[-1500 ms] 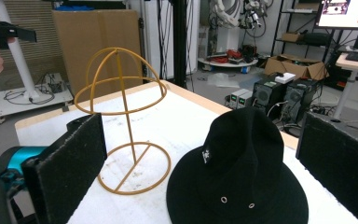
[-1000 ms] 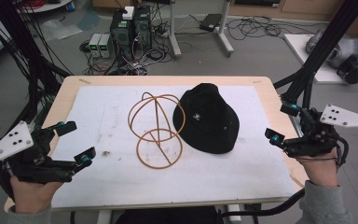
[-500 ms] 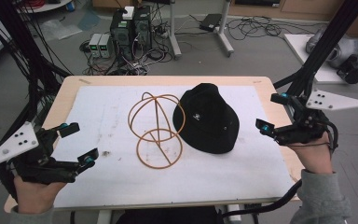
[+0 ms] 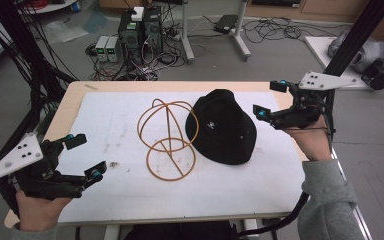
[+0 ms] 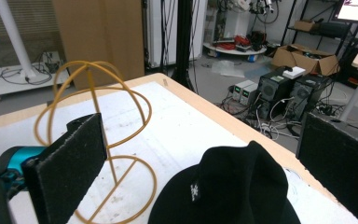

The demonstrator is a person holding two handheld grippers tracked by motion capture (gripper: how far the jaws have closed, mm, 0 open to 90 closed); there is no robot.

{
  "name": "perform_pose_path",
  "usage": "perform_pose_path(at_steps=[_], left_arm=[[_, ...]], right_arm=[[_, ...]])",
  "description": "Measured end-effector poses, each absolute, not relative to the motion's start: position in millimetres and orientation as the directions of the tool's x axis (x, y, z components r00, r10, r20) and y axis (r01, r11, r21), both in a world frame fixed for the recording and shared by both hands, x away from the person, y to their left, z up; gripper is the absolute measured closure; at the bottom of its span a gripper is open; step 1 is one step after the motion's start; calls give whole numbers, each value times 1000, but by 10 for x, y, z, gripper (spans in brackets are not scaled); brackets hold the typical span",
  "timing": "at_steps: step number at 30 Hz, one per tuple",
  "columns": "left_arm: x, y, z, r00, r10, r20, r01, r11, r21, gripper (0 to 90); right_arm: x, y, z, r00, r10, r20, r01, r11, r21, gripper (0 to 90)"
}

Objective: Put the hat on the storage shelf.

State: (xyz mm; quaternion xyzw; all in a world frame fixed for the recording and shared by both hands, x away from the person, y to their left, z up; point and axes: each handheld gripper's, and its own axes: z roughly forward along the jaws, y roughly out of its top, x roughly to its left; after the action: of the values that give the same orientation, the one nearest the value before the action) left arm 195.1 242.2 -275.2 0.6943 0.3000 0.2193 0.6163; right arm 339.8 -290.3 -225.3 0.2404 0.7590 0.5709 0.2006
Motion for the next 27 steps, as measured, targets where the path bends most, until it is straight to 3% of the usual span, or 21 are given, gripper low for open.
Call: perform_pose_path(at_steps=[15,27], left_arm=[[1910,2475,-2765,716,695,-70,151,-56,987,51],[1934,2450,-2794,716,694,-74,165,-65,984,51]], right_arm=[[3771,-2590,-2363,-805,593,-28,158,259,953,8],[3904,-2529,-2471,-821,567,-62,110,265,958,8]])
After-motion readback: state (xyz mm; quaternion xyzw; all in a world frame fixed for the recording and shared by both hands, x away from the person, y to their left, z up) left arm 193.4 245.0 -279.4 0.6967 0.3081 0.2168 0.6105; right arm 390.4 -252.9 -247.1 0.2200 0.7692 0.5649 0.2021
